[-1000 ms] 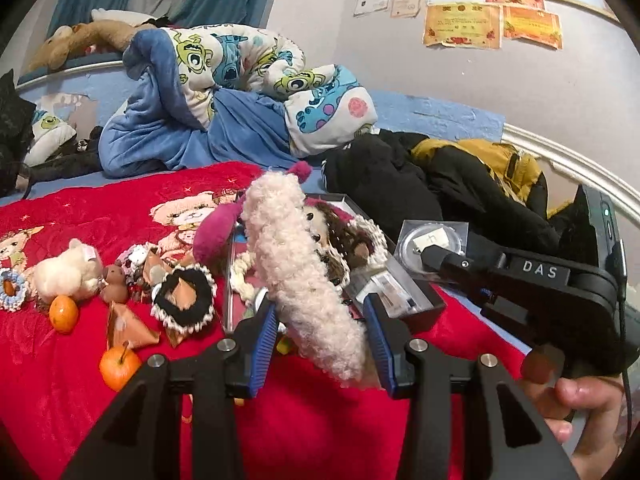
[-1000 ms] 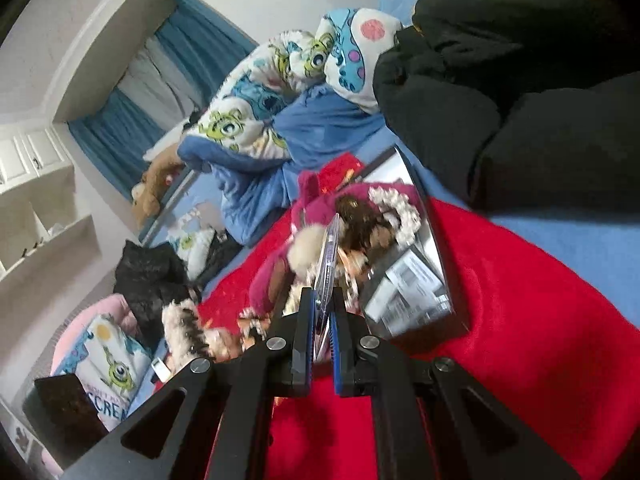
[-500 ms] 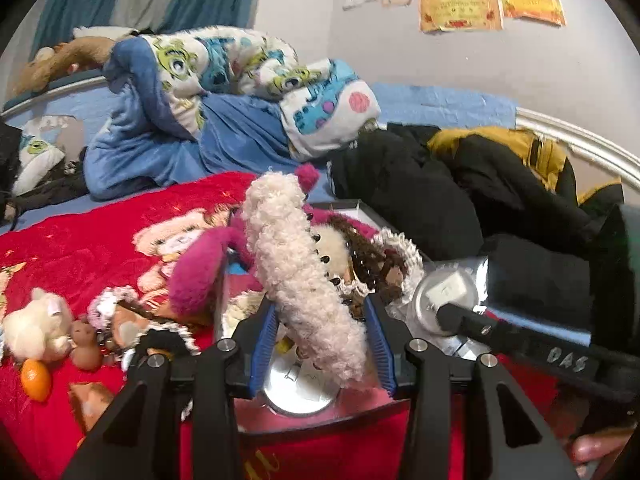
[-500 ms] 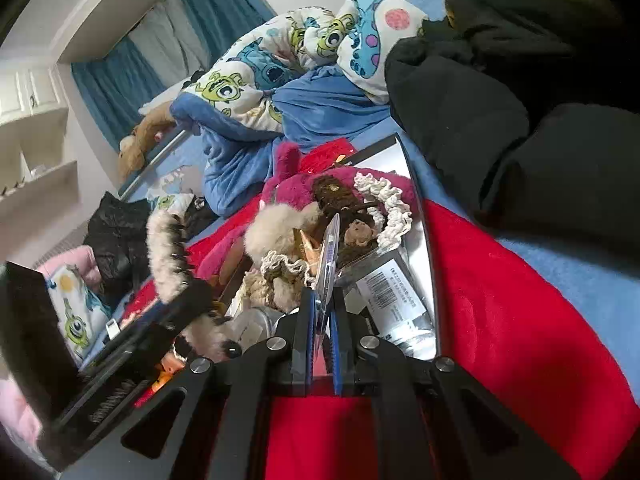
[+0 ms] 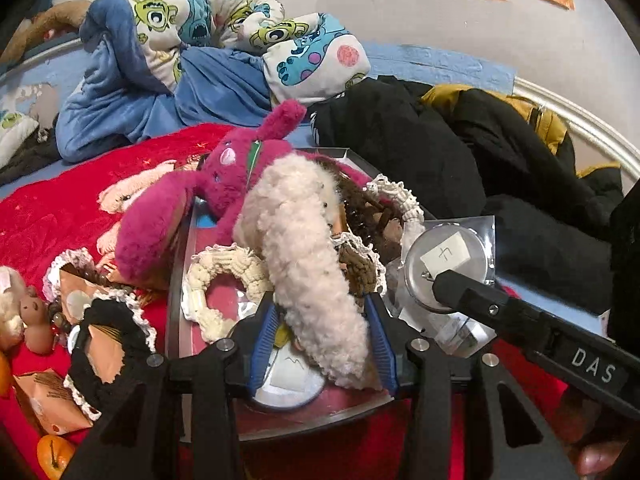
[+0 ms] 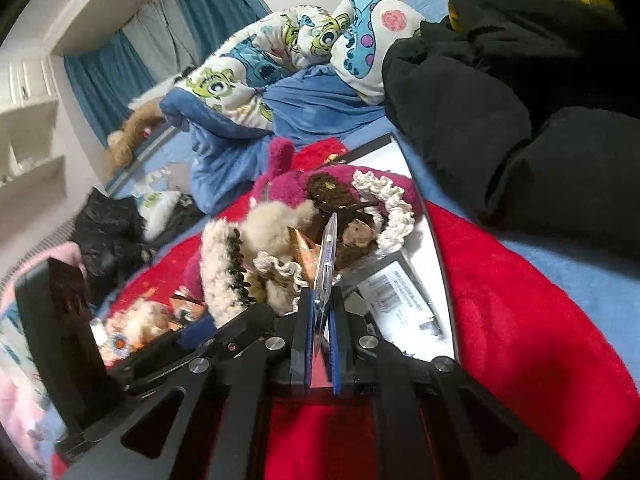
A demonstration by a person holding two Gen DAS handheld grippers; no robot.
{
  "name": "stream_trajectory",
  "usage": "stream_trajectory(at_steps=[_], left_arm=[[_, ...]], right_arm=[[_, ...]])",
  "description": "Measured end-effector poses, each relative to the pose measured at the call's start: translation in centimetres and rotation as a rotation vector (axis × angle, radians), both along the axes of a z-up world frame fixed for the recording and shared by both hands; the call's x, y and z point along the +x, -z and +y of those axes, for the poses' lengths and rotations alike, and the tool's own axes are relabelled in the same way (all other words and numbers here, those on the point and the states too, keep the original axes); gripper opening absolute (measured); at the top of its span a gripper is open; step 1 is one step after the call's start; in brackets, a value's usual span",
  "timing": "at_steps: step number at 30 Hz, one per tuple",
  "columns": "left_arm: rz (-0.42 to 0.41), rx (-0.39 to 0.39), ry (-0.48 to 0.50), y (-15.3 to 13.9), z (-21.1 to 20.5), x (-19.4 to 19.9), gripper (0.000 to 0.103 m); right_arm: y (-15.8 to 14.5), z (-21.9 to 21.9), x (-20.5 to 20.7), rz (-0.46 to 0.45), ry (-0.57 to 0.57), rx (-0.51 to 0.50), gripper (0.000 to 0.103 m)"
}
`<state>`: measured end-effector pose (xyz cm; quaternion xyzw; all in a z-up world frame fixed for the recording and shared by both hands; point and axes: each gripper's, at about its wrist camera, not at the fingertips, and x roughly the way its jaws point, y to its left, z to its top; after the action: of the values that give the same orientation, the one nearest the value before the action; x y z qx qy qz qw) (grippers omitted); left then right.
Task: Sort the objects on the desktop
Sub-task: 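Lower the fuzzy strip over the box with left tool while right holds the clear bag above it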
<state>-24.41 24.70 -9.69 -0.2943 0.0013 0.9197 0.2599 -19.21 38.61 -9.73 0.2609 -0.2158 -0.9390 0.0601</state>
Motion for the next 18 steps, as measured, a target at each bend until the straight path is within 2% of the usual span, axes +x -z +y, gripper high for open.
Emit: stream_trajectory(at_steps=[18], left_arm=[[0.027, -0.01, 0.011, 0.0, 0.3, 0.9, 0.045]], right_arm=[[0.2, -0.1, 1.1, 0.032, 0.026, 0.038, 0.007]])
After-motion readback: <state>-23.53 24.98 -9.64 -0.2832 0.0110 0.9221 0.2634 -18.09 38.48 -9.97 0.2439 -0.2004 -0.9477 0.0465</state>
